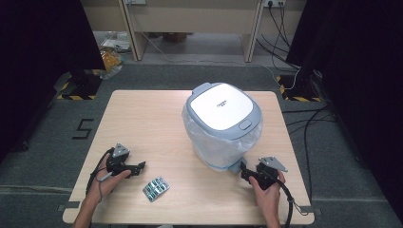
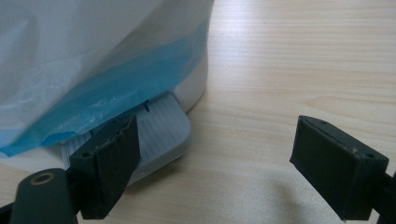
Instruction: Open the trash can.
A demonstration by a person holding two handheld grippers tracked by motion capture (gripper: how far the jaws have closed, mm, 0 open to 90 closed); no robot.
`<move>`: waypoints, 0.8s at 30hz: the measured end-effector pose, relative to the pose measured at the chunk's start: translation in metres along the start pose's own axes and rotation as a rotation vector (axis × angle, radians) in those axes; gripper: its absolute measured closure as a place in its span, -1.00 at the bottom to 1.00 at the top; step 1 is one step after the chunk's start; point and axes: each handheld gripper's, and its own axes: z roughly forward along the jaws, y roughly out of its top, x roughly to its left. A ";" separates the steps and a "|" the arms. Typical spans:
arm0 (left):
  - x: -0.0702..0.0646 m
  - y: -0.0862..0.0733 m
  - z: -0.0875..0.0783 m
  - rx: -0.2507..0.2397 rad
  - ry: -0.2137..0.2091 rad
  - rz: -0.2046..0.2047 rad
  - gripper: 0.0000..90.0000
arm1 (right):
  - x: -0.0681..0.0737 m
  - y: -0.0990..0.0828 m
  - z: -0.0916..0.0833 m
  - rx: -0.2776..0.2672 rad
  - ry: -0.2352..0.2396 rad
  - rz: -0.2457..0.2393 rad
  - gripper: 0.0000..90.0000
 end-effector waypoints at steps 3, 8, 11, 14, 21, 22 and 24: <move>0.000 0.000 0.000 0.000 0.000 0.000 -0.69 | 0.004 -0.001 -0.001 -0.014 -0.017 -0.026 -0.65; 0.000 0.000 0.000 0.000 0.000 0.000 -0.69 | 0.000 0.000 -0.001 -0.014 0.011 -0.037 -0.65; 0.000 0.000 0.000 0.000 -0.001 0.000 -0.69 | -0.002 0.002 -0.004 -0.008 0.038 -0.072 -0.64; 0.000 0.000 0.000 0.000 -0.001 0.000 -0.69 | -0.002 0.003 -0.005 -0.015 0.041 -0.089 -0.62; 0.000 0.000 0.000 0.000 -0.001 0.000 -0.69 | 0.003 0.001 -0.003 -0.002 0.073 -0.097 -0.62; 0.000 0.000 0.000 0.000 -0.001 0.000 -0.69 | 0.004 0.001 -0.003 0.000 0.065 -0.104 -0.62; 0.000 0.000 0.000 0.000 -0.001 0.000 -0.69 | 0.003 0.000 0.000 0.009 0.057 -0.078 -0.66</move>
